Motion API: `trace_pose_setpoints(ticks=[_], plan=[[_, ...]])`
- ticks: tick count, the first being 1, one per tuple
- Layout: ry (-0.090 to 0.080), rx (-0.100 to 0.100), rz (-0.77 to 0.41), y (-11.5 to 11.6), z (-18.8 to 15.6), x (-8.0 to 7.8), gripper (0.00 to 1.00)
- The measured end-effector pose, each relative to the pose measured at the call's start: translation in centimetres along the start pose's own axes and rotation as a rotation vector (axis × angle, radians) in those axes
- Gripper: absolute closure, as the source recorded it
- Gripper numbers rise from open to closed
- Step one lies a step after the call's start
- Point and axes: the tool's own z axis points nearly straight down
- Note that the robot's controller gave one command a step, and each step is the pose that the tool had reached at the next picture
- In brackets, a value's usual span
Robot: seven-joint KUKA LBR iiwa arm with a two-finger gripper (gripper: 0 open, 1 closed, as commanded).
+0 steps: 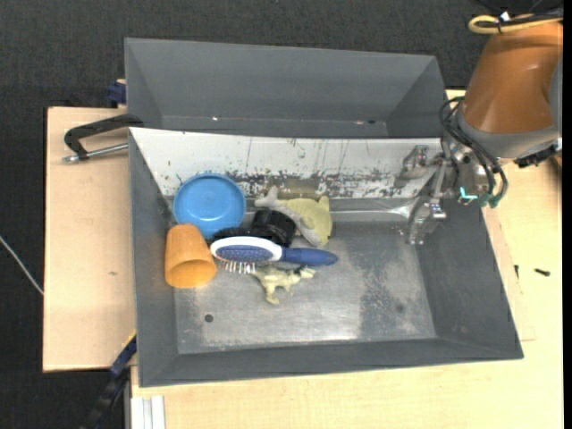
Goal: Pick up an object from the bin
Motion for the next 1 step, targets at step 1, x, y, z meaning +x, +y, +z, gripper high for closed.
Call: trace_pose_setpoints(ticks=[1], plan=[[0.002,-0.004,-0.001,7.41,8.59,0.66,0.00]])
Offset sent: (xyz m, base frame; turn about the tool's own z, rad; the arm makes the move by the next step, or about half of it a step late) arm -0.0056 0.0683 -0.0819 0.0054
